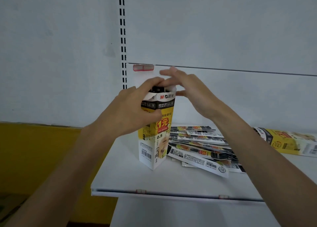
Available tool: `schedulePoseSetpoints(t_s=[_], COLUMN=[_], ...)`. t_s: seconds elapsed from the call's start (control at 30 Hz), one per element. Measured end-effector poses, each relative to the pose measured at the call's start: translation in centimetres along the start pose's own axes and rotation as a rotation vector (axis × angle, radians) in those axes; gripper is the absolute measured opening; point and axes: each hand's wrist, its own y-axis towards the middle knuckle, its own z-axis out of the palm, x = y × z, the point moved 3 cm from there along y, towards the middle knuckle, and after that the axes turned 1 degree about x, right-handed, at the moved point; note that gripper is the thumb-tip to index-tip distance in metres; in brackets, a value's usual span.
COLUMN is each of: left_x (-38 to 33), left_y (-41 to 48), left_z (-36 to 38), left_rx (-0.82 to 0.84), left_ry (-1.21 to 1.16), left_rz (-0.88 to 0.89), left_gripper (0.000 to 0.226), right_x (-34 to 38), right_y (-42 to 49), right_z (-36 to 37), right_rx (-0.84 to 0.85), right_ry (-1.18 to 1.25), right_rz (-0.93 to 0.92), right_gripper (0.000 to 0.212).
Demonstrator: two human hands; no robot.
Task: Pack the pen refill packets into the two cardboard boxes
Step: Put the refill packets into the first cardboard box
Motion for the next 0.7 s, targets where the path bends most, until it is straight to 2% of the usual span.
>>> schedulePoseSetpoints(t_s=[0.07,0.1,0.13,0.2,0.23,0.3,0.47,0.63,0.7], left_x=[0.1,0.1,0.2,0.3,0.3,0.3,0.4,0.2,0.2], left_y=[0.2,0.2,0.3,0.3,0.3,0.2,0.0,-0.5,-0.6], left_z=[0.0,0.0,0.1,0.1,0.2,0.2,0.2,0.3,0.4], left_rx=[0.023,0.025,0.022,0.016,0.014,0.006,-0.026,-0.057,-0.059], left_ry=[-0.001,-0.005,-0.010,-0.006,0.000,0.000,-0.025,-0.042,-0.045], left_rz=[-0.025,-0.031,-0.034,-0.035,-0.033,-0.024,-0.015,0.009,0.005], left_gripper=[0.067,0.065,0.063,0.059,0.058,0.056,0.056,0.040,0.035], right_x=[-1.1,-2.0,-3.3,-6.8,-8.9,-11.3,-12.1,-12.1,-12.1], right_y=[-0.2,-0.3,-0.4,-0.9,-1.4,-2.1,-2.6,-2.4,-2.4], right_z=[-1.2,-1.9,-2.2,-1.7,-1.5,-1.2,-2.1,-2.9,-3.4], right_rx=[-0.194,-0.248,-0.220,0.074,0.221,0.336,0.298,0.246,0.132], right_ry=[0.137,0.055,-0.135,-0.565,-0.697,-0.816,-0.749,-0.692,-0.702], right_rz=[-0.058,-0.062,-0.043,0.128,0.230,0.350,0.401,0.382,0.419], right_gripper=[0.031,0.026,0.021,0.013,0.021,0.034,0.045,0.022,0.024])
